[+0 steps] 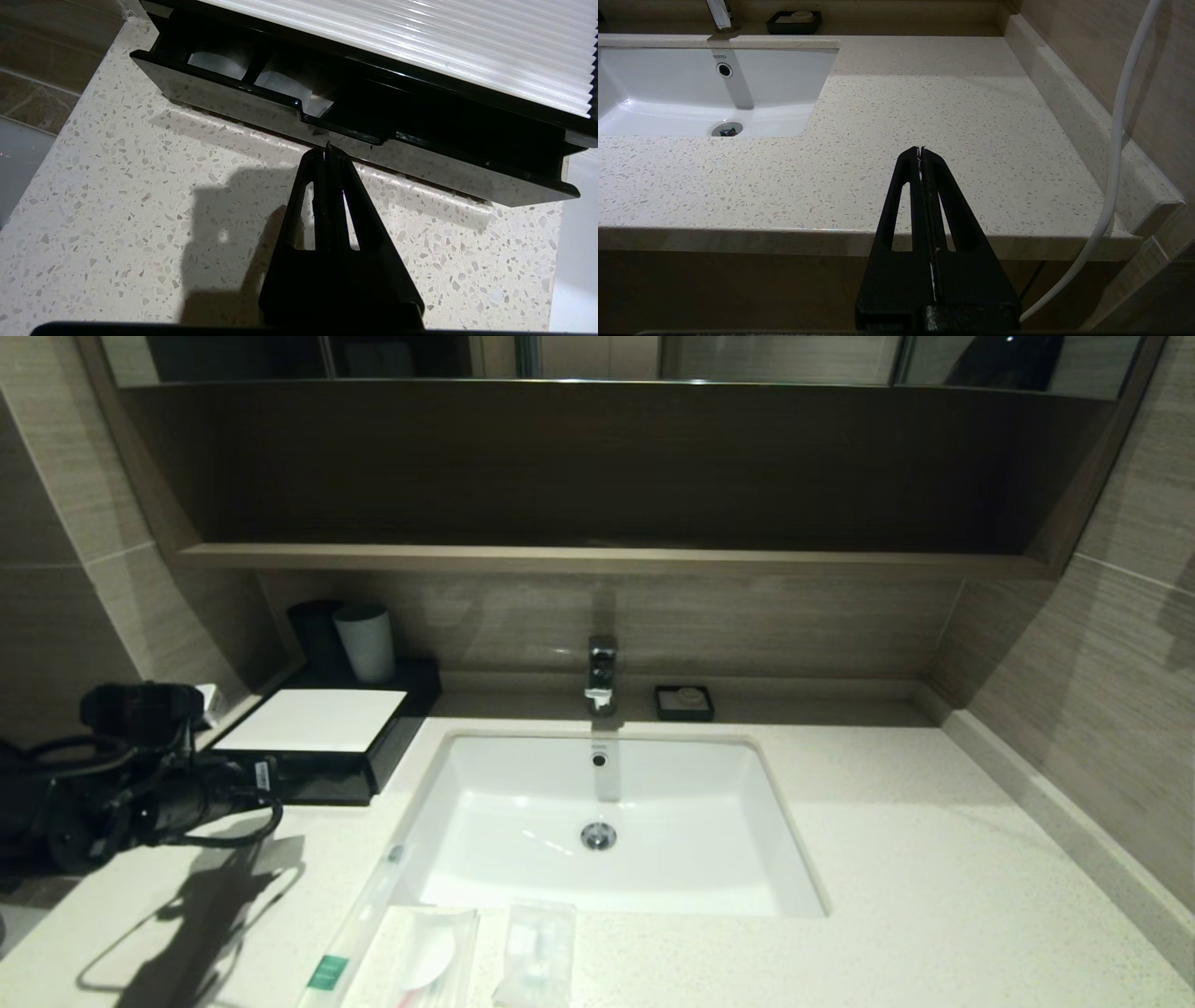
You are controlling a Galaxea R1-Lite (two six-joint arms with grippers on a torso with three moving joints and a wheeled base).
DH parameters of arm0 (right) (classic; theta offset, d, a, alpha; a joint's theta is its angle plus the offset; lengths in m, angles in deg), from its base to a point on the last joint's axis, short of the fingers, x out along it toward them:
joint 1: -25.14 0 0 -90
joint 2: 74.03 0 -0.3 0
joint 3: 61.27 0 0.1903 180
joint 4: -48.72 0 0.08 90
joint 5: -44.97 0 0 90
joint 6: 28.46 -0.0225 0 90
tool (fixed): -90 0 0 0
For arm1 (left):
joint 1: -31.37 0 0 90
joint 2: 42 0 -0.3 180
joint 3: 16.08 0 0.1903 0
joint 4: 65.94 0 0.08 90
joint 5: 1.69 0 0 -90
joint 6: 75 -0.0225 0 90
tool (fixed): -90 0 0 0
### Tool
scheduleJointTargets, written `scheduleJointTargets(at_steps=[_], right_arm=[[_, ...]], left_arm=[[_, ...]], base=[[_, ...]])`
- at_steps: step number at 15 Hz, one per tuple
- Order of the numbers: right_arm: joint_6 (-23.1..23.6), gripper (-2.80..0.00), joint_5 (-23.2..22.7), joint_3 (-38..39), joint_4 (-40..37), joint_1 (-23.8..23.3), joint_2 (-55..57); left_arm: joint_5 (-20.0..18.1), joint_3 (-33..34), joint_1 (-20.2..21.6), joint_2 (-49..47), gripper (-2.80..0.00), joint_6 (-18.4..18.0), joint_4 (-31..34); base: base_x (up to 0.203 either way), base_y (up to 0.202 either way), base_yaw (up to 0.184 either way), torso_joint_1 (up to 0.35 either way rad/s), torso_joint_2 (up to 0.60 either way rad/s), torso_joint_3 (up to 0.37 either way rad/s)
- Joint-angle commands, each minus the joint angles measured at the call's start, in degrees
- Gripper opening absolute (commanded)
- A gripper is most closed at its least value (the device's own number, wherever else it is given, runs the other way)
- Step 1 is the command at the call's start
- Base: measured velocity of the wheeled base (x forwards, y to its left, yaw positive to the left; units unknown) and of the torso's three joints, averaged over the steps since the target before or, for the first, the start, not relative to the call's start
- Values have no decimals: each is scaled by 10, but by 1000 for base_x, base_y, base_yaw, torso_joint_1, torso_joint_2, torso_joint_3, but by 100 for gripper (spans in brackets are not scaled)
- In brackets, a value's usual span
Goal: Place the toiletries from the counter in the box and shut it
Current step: Open the drawer
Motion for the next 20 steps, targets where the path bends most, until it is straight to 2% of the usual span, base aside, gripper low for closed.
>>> scheduleJointTargets(at_steps=[1, 6, 20], right_arm=[[1, -280, 0, 1, 0, 0, -1], [1, -280, 0, 1, 0, 0, -1], [0, -280, 0, 1, 0, 0, -1]], left_arm=[[0, 0, 1, -16, -280, 0, -12], [0, 1, 0, -35, -280, 0, -39], [-2, -19, -1, -47, -280, 0, -54]], base=[[0, 0, 0, 0, 0, 0], [0, 0, 0, 0, 0, 0], [0, 0, 0, 0, 0, 0]])
